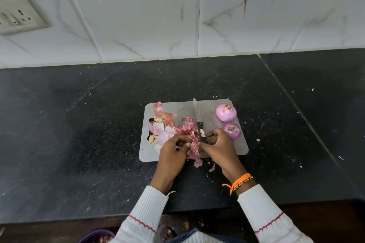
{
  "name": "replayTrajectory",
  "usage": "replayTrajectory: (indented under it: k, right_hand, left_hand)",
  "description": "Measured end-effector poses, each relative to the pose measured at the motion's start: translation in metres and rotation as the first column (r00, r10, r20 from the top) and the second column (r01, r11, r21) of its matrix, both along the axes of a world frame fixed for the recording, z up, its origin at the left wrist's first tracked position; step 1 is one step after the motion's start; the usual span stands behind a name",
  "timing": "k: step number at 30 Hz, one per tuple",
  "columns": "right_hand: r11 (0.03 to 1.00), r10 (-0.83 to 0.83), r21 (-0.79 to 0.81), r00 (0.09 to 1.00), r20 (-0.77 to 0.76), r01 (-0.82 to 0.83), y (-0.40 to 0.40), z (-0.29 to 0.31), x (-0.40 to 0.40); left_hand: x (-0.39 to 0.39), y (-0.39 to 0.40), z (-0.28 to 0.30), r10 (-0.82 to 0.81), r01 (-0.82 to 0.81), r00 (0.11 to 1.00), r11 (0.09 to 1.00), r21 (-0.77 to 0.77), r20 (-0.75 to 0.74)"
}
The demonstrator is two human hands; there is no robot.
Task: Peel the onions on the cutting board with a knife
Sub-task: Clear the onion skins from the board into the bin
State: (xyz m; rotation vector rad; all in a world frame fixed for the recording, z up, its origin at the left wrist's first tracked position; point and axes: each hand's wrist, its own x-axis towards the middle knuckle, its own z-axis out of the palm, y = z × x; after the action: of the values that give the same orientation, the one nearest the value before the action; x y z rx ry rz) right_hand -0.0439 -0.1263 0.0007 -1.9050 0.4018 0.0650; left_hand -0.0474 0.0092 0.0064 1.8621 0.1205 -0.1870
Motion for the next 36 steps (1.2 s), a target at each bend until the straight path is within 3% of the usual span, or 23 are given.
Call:
replayTrajectory:
  k: [2,6,10,12,16,20,29,33,36]
  right_hand:
    - [0.997,0.007,-0.081,1.0,0.001,-0.007,-0.001,0.0,-0.001]
    - [0.898,0.065,-0.438,0.996,0.053,-0.035,-0.005,0.004,-0.005]
    - [0.809,0.092,-0.586,0.995,0.034,-0.054,-0.012,0.005,-0.008]
    - [0.806,0.086,-0.589,0.996,0.017,-0.059,-0.017,0.003,-0.008]
    - [0.832,0.084,-0.551,0.996,0.019,-0.06,-0.021,-0.003,-0.01]
    - [0.838,0.038,-0.546,0.996,0.079,0.012,-0.022,-0.003,-0.013]
    - [0.68,0.109,-0.733,0.989,0.097,-0.003,-0.016,-0.005,-0.02]
    - [0.612,0.14,-0.789,0.989,0.048,-0.049,-0.013,-0.007,-0.018]
    - [0.557,0.237,-0.83,0.96,0.151,-0.007,-0.011,-0.009,-0.012]
  left_hand:
    - [0.0,-0.001,-0.001,-0.001,0.001,1.0,1.0,0.024,0.005]
    - [-0.001,0.0,-0.002,-0.066,0.064,0.997,0.993,0.096,0.025]
    - [-0.003,-0.002,-0.011,-0.286,0.211,0.951,0.876,0.434,0.116]
    - [-0.002,-0.005,-0.014,-0.354,0.254,0.929,0.824,0.507,0.111]
    - [0.002,-0.008,-0.02,-0.396,0.275,0.91,0.795,0.541,0.121]
    - [0.005,-0.008,-0.024,-0.322,0.206,0.934,0.84,0.503,0.156]
    - [0.01,-0.01,-0.027,-0.158,-0.005,0.943,0.874,0.486,0.294]
    - [0.008,-0.008,-0.027,-0.173,0.01,0.941,0.874,0.486,0.292]
    - [0.006,-0.007,-0.025,-0.164,0.007,0.946,0.874,0.486,0.281]
